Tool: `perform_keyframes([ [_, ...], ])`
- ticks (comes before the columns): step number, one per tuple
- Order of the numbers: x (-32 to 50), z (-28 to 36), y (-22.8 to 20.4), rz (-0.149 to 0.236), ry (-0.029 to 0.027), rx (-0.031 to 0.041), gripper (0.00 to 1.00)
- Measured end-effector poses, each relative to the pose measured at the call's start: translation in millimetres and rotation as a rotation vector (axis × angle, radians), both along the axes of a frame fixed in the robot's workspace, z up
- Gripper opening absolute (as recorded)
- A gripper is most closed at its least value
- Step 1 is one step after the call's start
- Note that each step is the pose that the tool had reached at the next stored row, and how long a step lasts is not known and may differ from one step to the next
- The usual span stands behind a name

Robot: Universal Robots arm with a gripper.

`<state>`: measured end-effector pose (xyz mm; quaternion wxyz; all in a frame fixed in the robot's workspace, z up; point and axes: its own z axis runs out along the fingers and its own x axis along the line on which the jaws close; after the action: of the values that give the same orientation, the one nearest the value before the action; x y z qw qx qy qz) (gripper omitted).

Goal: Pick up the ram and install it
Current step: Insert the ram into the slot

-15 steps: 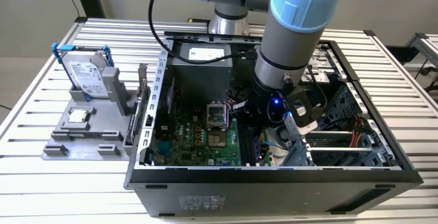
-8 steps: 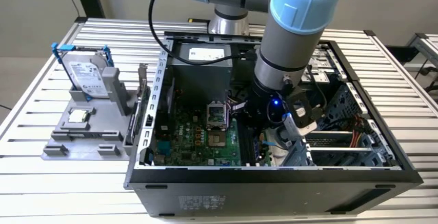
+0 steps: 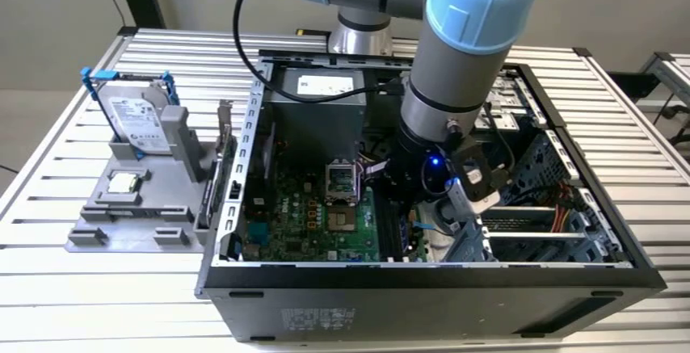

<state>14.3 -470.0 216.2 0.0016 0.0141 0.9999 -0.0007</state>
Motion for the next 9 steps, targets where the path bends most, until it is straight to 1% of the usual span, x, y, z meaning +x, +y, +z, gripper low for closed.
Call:
perform_keyframes([
  [4,0.0,-0.1,-0.1,0.005,0.0016,-0.0004,0.00],
  [9,0.0,-2.5,0.0,0.005,0.0018,-0.0004,0.00],
])
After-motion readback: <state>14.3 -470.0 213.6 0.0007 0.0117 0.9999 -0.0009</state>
